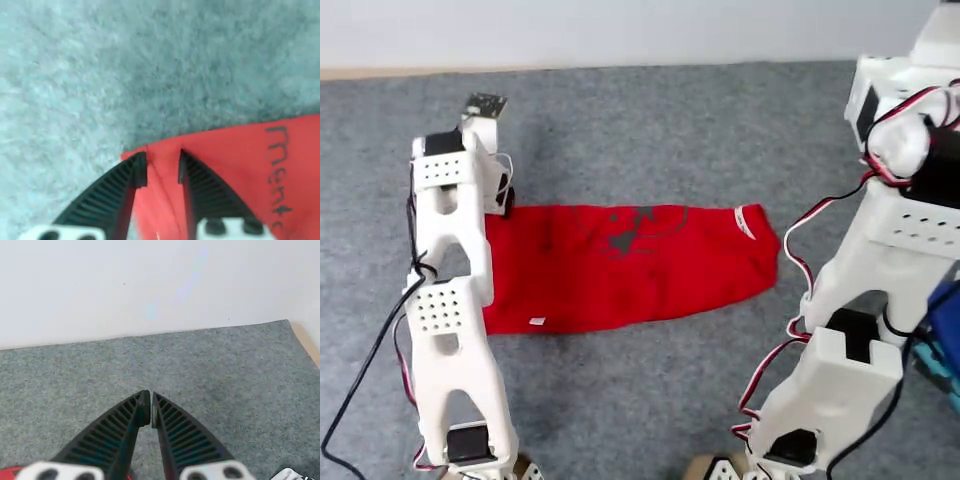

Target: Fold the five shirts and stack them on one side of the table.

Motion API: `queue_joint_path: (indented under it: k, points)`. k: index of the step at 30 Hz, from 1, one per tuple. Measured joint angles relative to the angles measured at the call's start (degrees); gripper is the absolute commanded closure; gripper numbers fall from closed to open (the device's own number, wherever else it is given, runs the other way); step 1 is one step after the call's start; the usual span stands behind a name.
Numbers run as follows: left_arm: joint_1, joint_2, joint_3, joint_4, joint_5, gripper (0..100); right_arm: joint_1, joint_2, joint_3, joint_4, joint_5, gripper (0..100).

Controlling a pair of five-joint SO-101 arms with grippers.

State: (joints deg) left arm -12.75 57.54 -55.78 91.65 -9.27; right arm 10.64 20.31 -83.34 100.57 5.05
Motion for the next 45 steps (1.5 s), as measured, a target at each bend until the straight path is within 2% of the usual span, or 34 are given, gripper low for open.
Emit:
queue_joint_path:
  k: [4, 8, 11, 18, 23, 38, 45]
  points:
    - [0.00, 0.35, -9.58, 6.33, 0.00, 89, 0.00, 0.00, 0.00, 0.00, 0.00, 98.8]
    - [0.00, 0.35, -10.90, 7.12, 0.00, 89, 0.00, 0.00, 0.00, 0.00, 0.00, 98.8]
    - [0.26, -1.93, -6.07, 7.12, -0.26, 89, 0.00, 0.00, 0.00, 0.00, 0.00, 98.8]
    - [2.64, -11.16, 13.71, 7.12, -0.26, 89, 0.00, 0.00, 0.00, 0.00, 0.00, 98.8]
    - [1.58, -12.04, 19.60, 6.68, -0.79, 89, 0.00, 0.00, 0.00, 0.00, 0.00, 98.8]
    - [-3.78, -8.09, 19.60, 2.99, -4.04, 89, 0.00, 0.00, 0.00, 0.00, 0.09, 98.8]
    - [-3.78, -8.62, 10.64, 6.68, -4.13, 89, 0.00, 0.00, 0.00, 0.00, 0.09, 98.8]
